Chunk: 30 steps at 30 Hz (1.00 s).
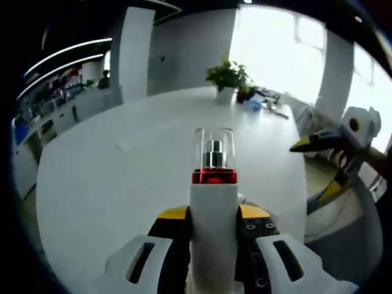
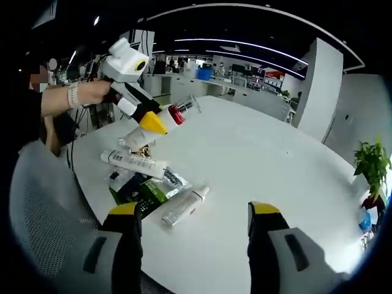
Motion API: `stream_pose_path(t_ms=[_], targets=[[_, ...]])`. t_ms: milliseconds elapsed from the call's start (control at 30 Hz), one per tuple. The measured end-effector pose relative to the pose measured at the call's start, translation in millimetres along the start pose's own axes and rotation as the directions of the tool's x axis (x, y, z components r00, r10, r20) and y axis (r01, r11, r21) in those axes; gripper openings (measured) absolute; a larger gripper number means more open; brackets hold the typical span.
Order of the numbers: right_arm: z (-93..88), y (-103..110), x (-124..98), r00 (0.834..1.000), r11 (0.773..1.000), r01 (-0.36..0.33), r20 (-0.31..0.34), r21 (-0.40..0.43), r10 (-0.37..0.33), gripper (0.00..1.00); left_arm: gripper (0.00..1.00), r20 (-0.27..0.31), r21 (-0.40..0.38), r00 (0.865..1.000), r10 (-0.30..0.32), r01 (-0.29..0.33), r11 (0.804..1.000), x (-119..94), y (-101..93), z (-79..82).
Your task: Arrange the skincare products in the storage area until every visible bottle or jar stands upright without overlapping.
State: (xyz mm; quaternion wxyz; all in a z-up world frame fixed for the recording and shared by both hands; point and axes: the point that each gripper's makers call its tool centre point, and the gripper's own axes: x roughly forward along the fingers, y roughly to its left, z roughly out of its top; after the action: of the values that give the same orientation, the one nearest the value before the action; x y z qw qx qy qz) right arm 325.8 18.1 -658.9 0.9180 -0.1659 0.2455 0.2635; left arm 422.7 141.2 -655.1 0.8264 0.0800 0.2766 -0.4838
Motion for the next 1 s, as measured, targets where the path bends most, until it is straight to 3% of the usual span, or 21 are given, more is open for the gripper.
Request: stream_pose_path(t_ms=[167, 267, 500, 600, 733, 900, 1000], targets=[[11.0, -1.4, 1.9, 0.999, 0.999, -0.021, 0.046, 0.045, 0.019, 0.63, 0.24, 0.008, 0.0, 1.0, -0.01, 0.01, 1.0, -1.8, -1.0, 1.1], [14.4, -1.2, 4.0, 0.998, 0.999, -0.025, 0.055, 0.043, 0.023, 0.58, 0.24, 0.016, -0.001, 1.0, -0.018, 0.018, 1.0, -4.3, -9.0, 1.3], [21.4, 4.5, 9.9, 0.997, 0.998, -0.05, 0.061, 0.028, 0.049, 0.58, 0.24, 0.033, 0.005, 0.999, -0.039, 0.039, 0.999, -9.9, -31.8, 1.6], [27.6, 5.3, 11.7, 0.994, 0.996, -0.064, 0.087, 0.056, 0.059, 0.57, 0.24, 0.047, 0.006, 0.998, -0.051, 0.051, 0.999, -13.4, -47.4, 2.6], [38.4, 4.3, 14.3, 0.987, 0.99, -0.089, 0.141, 0.114, 0.072, 0.53, 0.24, 0.071, -0.008, 0.996, -0.056, 0.056, 0.998, -15.3, -52.9, 2.8], [54.6, 3.5, 16.1, 0.963, 0.959, -0.168, 0.247, 0.228, 0.109, 0.51, 0.24, 0.081, -0.029, 0.994, -0.071, 0.073, 0.997, -16.5, -58.1, -1.5], [67.3, 7.2, 15.9, 0.928, 0.912, -0.263, 0.341, 0.315, 0.15, 0.47, 0.24, 0.084, -0.039, 0.993, -0.079, 0.082, 0.996, -16.8, -63.2, -4.0]])
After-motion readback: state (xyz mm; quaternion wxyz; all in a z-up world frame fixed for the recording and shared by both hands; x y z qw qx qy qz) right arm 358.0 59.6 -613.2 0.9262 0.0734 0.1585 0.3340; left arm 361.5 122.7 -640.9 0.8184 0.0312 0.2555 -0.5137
